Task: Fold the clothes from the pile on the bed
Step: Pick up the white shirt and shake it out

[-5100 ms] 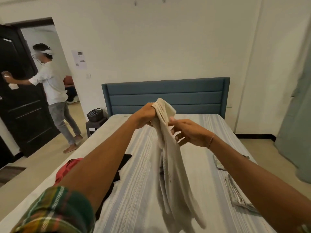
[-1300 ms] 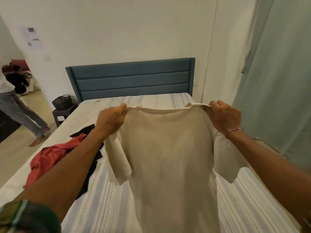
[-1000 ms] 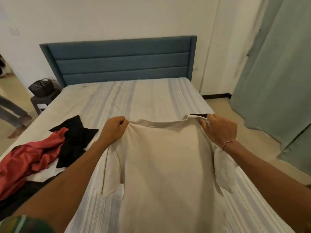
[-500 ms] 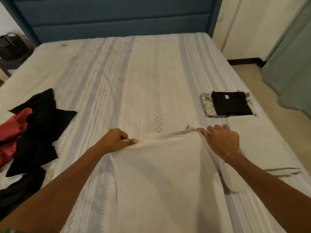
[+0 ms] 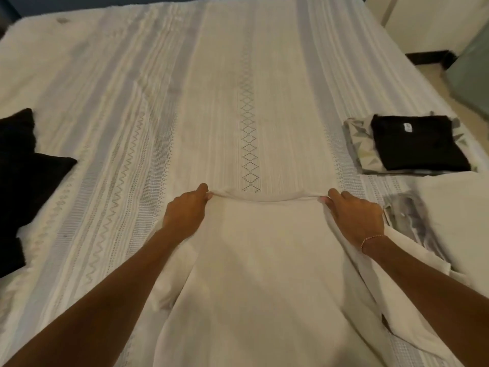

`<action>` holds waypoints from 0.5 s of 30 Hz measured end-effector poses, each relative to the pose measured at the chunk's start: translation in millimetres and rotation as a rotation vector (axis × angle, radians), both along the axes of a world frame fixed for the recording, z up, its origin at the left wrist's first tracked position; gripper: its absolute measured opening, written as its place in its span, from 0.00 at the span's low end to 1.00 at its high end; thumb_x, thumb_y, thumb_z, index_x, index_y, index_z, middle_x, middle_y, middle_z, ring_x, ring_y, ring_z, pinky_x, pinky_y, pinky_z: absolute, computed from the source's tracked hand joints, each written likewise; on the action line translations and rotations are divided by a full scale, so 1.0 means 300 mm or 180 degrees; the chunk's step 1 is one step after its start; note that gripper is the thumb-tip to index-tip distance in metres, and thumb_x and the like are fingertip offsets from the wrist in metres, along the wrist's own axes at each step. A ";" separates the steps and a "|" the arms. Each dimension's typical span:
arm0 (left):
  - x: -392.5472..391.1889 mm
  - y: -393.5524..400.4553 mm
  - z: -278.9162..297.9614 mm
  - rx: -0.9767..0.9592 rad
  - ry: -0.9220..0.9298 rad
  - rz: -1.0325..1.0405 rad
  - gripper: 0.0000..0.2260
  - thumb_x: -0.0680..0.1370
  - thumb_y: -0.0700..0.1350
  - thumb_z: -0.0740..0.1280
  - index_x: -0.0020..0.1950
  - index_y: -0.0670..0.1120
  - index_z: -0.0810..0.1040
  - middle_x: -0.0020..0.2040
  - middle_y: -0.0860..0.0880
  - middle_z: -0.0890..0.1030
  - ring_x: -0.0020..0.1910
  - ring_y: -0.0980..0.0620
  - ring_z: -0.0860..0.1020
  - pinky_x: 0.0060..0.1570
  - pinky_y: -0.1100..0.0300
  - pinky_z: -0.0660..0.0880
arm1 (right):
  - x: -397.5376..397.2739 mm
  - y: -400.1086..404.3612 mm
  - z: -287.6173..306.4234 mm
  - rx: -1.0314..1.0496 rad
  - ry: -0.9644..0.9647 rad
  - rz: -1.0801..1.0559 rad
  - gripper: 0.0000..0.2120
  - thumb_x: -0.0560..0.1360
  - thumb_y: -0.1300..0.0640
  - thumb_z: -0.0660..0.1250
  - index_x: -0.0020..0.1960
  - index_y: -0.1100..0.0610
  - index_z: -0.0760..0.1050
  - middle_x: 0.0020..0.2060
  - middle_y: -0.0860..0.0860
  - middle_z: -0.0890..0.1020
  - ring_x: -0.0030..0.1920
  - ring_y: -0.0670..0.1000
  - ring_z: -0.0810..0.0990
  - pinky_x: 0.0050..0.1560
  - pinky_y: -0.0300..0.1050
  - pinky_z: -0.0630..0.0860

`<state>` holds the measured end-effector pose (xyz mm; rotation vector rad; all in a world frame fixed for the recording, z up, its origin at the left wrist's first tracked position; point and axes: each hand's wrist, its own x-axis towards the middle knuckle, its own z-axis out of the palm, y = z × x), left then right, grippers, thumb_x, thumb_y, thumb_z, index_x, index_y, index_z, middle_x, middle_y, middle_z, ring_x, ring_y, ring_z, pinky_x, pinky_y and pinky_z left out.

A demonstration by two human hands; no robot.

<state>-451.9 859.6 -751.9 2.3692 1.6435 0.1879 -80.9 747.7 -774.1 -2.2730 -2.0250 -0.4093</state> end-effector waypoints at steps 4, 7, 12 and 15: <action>-0.015 0.015 -0.054 0.0712 0.0607 -0.0209 0.11 0.86 0.53 0.54 0.51 0.47 0.69 0.35 0.50 0.75 0.26 0.47 0.74 0.27 0.56 0.68 | 0.034 0.043 -0.030 0.0113 -0.0086 0.0119 0.20 0.85 0.44 0.51 0.47 0.56 0.72 0.28 0.52 0.71 0.19 0.52 0.64 0.28 0.36 0.52; -0.028 0.026 -0.085 0.1057 0.0692 -0.0282 0.10 0.84 0.51 0.59 0.50 0.45 0.71 0.33 0.48 0.74 0.23 0.48 0.71 0.24 0.61 0.60 | 0.028 0.069 -0.047 0.0217 -0.0129 0.0250 0.17 0.86 0.46 0.52 0.47 0.56 0.70 0.28 0.51 0.70 0.21 0.50 0.59 0.28 0.37 0.53; -0.069 0.093 -0.116 0.1491 0.0914 -0.1090 0.10 0.86 0.49 0.58 0.51 0.45 0.72 0.34 0.47 0.72 0.24 0.48 0.70 0.22 0.60 0.63 | 0.041 0.098 -0.063 0.0242 -0.0232 0.0318 0.17 0.85 0.45 0.53 0.48 0.55 0.70 0.29 0.51 0.70 0.22 0.51 0.61 0.27 0.38 0.56; -0.080 0.120 -0.101 0.1471 0.1039 -0.1109 0.14 0.86 0.53 0.55 0.49 0.44 0.71 0.34 0.48 0.73 0.26 0.48 0.72 0.23 0.57 0.67 | 0.040 0.110 -0.074 0.0197 -0.0241 0.0342 0.22 0.83 0.41 0.49 0.46 0.56 0.72 0.28 0.52 0.72 0.21 0.52 0.65 0.26 0.37 0.54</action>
